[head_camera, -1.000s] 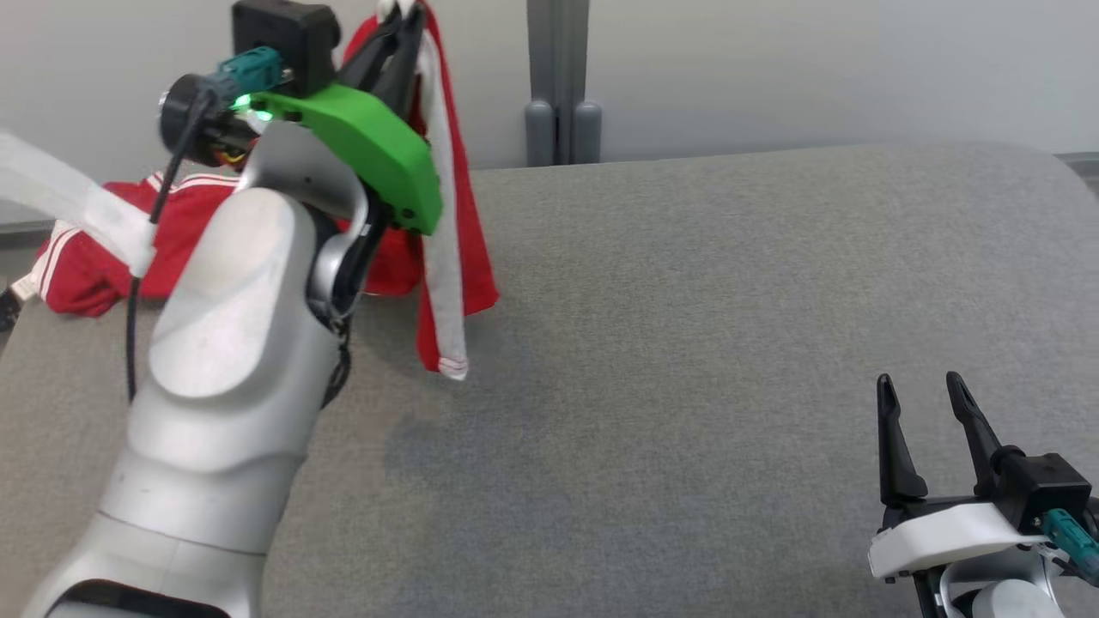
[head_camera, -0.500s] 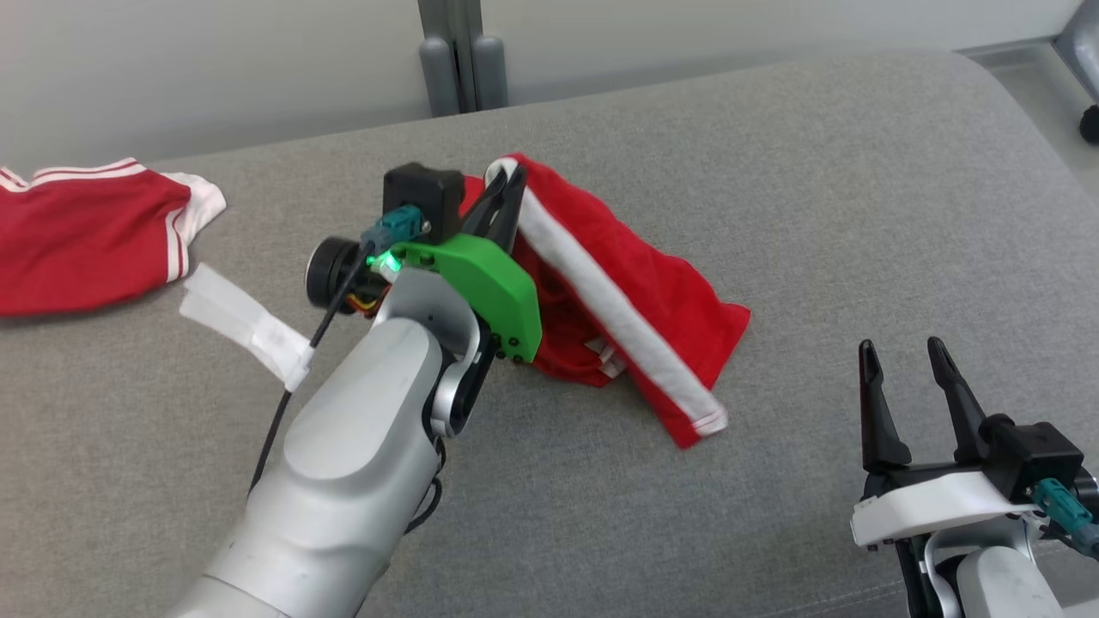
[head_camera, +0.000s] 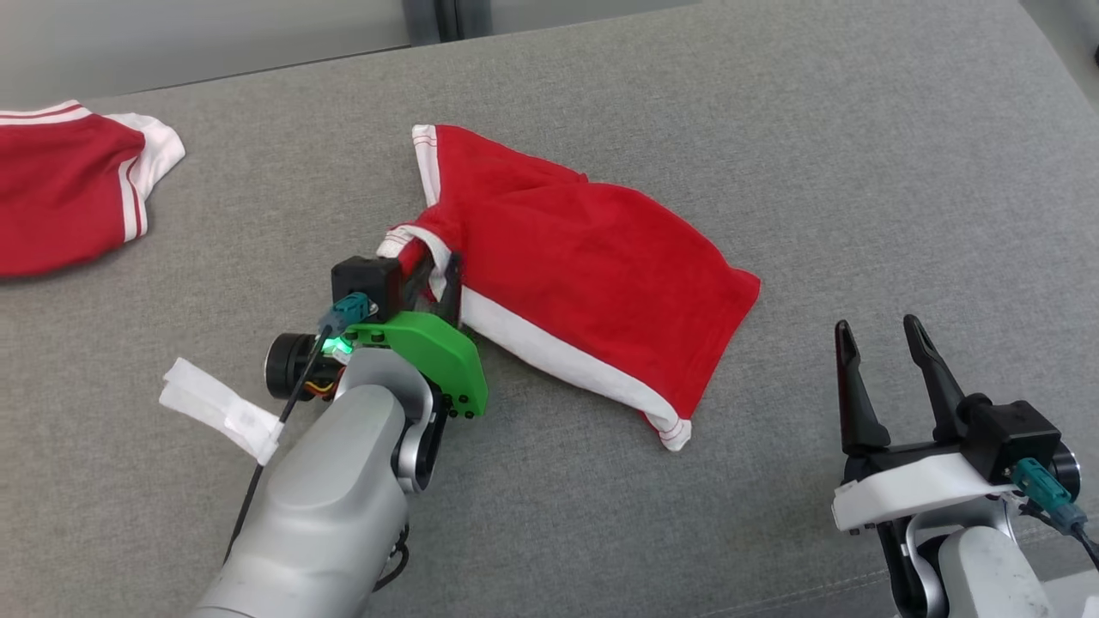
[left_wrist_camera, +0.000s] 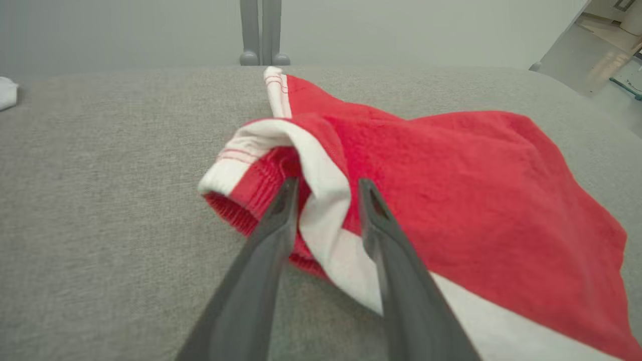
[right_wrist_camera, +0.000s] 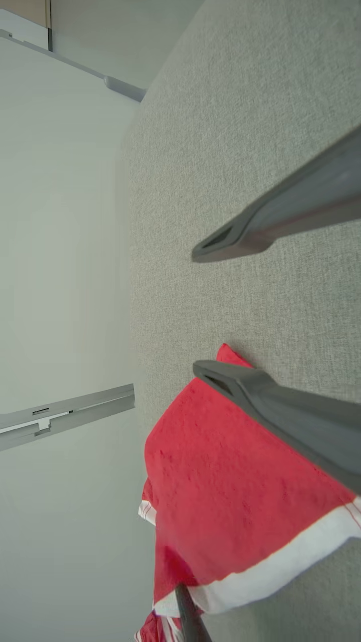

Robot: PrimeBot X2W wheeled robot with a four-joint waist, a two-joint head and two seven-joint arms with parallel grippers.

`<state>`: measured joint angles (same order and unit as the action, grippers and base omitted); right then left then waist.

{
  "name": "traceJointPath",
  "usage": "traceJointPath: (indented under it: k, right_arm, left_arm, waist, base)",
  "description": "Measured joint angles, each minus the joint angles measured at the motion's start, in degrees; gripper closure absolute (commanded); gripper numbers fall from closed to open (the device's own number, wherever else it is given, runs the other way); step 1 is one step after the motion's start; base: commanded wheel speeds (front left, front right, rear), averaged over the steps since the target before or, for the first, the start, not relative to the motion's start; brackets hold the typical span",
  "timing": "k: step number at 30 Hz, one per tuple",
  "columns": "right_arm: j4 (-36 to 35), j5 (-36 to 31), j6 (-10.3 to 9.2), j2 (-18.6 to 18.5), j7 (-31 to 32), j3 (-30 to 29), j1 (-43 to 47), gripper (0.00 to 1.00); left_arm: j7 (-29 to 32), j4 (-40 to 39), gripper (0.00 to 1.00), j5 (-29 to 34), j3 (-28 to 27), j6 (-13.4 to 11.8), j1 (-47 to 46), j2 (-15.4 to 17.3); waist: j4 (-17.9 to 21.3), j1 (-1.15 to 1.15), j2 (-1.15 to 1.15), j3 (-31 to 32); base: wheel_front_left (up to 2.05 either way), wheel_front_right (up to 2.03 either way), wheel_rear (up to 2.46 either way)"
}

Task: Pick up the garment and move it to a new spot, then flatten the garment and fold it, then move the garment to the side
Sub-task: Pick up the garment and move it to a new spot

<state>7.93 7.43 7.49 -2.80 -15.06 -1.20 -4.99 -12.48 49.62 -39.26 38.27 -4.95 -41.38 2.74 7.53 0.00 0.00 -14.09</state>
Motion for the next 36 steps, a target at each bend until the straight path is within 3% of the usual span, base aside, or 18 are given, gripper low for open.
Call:
traceJointPath:
  k: [8, 20, 25, 36]
  right_arm:
    - [0.46, -0.25, 0.0, 0.0, 0.0, 0.21, 0.34, 0.0]
    - [0.99, -0.58, 0.0, -0.01, 0.0, -0.57, 4.09, 0.0]
    - [1.13, -0.21, 0.0, 0.0, 0.0, 0.56, 6.22, 0.0]
    - [1.45, -0.01, 0.0, 0.01, 0.0, 2.65, 6.52, 0.0]
  left_arm:
    - [-2.4, -0.94, 0.0, -1.03, -0.93, 0.56, 2.14, 0.0]
    - [-2.65, -17.3, 0.0, 7.08, -11.55, -0.19, 18.44, 2.53]
    - [-2.67, -27.2, 0.0, 11.69, -19.16, -0.54, 28.46, 2.56]
    - [-2.67, -32.85, 0.0, 18.07, -26.49, 1.3, 38.46, 0.97]
  waist:
    - [-1.92, 0.0, 0.0, 2.79]
    - [-4.47, 0.0, 0.0, 9.65]
    - [-5.79, 0.0, 0.0, 12.76]
    - [-7.72, 0.0, 0.0, 15.06]
  base:
    - [0.0, 0.0, 0.0]
    - [0.0, 0.0, 0.0]
    - [0.0, 0.0, 0.0]
    - [0.0, 0.0, 0.0]
